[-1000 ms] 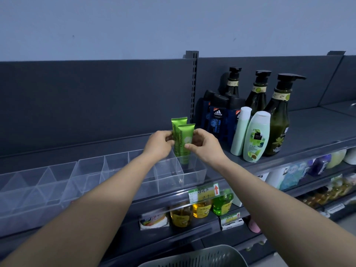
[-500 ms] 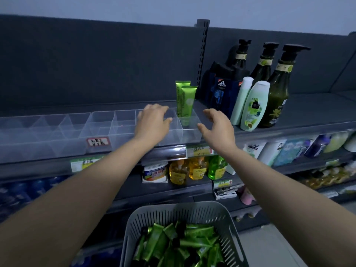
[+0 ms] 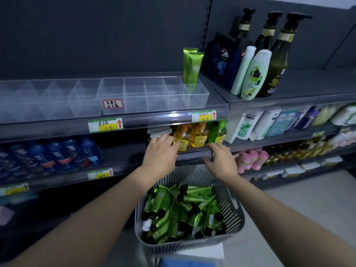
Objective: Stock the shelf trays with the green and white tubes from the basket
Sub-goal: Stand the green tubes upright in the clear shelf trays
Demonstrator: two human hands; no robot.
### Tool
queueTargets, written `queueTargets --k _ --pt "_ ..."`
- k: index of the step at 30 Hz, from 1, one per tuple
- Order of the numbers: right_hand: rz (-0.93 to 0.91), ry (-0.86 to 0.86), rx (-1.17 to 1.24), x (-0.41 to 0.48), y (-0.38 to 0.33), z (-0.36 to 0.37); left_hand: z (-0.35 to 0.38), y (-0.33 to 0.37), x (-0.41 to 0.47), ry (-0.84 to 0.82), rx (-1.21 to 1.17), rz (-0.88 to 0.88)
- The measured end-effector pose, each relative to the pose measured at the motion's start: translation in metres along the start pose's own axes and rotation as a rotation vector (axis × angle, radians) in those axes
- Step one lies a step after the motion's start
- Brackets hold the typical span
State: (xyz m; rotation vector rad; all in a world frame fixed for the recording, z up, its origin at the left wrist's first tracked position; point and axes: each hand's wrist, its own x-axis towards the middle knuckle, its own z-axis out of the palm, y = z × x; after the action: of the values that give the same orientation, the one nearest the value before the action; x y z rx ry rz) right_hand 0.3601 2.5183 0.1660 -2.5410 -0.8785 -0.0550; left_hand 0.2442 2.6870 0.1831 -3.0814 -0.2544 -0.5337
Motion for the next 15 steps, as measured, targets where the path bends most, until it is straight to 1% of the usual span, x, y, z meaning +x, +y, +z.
queueTargets --k 5,9,15 --pt "0.095 -0.204 -0.037 -0.044 0.011 0.038 0.044 0.015 -0.051 -0.269 0.009 -0.036" --pt "0.119 -0.348 -0.075 -0.063 0.020 0.065 0.074 0.023 -0.077 -0.408 0.012 -0.088" --pt "0.166 -0.496 -0.083 -0.068 0.038 0.108 0.124 0.037 -0.095 -0.603 0.020 -0.141"
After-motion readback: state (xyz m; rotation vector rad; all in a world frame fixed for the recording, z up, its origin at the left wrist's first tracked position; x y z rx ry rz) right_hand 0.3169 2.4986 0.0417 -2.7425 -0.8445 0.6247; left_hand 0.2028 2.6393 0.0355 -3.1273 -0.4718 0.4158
